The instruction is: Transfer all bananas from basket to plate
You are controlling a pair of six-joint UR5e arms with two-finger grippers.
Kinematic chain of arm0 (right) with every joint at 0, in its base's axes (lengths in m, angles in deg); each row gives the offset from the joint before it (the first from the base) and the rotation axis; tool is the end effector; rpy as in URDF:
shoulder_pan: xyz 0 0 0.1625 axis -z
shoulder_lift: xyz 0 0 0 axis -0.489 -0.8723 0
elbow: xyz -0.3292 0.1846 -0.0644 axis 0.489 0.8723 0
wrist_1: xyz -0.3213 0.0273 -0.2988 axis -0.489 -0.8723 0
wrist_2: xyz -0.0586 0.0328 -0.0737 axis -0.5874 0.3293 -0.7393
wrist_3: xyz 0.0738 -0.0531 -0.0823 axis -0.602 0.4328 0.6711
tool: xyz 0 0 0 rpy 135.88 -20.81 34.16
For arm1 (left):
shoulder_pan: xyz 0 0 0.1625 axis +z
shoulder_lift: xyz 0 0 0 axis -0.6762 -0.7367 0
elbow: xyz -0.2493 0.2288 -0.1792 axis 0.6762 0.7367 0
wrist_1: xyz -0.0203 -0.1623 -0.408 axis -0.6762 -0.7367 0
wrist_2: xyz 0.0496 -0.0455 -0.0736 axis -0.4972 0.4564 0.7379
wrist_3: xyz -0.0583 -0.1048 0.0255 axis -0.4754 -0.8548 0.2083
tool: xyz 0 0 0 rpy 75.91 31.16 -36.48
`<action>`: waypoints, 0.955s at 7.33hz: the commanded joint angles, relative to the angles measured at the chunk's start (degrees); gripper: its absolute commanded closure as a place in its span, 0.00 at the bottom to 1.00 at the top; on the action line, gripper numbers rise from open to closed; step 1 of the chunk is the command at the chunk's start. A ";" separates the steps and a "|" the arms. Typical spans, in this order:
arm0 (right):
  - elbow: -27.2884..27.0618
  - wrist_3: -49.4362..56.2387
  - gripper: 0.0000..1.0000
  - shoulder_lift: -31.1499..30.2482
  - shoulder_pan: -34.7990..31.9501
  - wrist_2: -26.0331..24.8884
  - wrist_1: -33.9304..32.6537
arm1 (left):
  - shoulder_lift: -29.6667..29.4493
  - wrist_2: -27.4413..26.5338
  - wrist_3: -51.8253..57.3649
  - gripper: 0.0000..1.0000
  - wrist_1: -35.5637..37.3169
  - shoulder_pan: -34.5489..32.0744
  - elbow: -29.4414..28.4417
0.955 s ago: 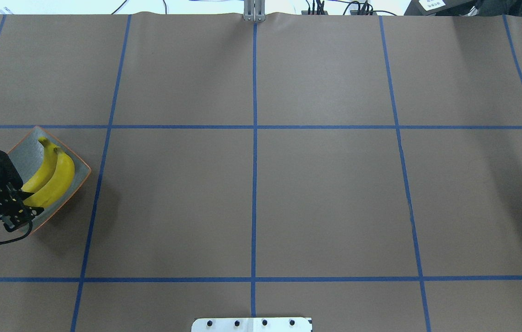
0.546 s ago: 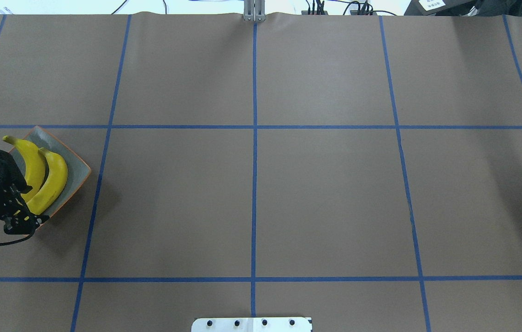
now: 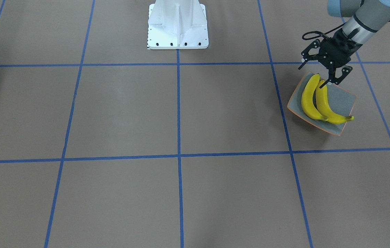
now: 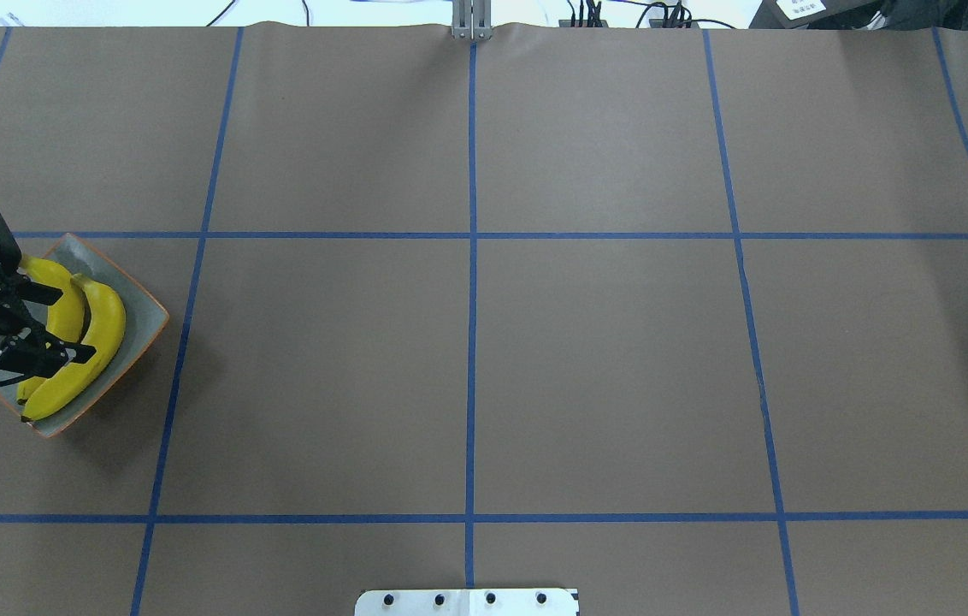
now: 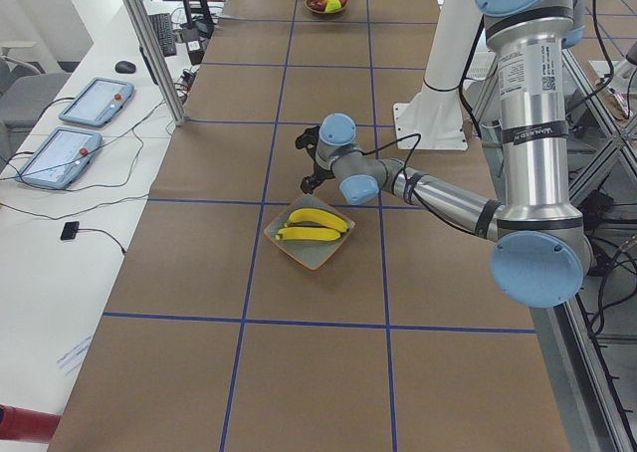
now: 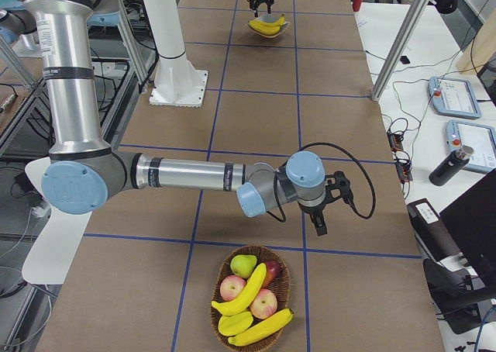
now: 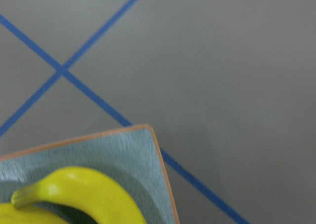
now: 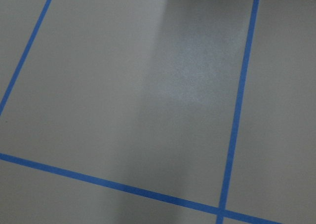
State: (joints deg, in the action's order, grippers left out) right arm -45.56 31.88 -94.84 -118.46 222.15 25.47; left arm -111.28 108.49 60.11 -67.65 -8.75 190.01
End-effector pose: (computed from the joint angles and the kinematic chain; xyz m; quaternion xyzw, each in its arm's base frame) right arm 0.0355 -0.5760 0.6079 0.1831 -0.3926 -0.0802 0.8977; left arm 0.2598 -0.4210 0.3832 0.2849 0.4437 0.3315 0.7824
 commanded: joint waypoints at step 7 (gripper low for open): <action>9.38 33.85 0.00 -12.84 -9.16 6.88 0.13 | -2.23 0.80 -0.24 0.00 0.57 -0.91 -0.85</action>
State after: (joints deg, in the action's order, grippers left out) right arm -37.01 63.30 -106.81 -126.23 228.81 25.85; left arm -113.51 109.30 59.86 -67.04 -9.63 189.11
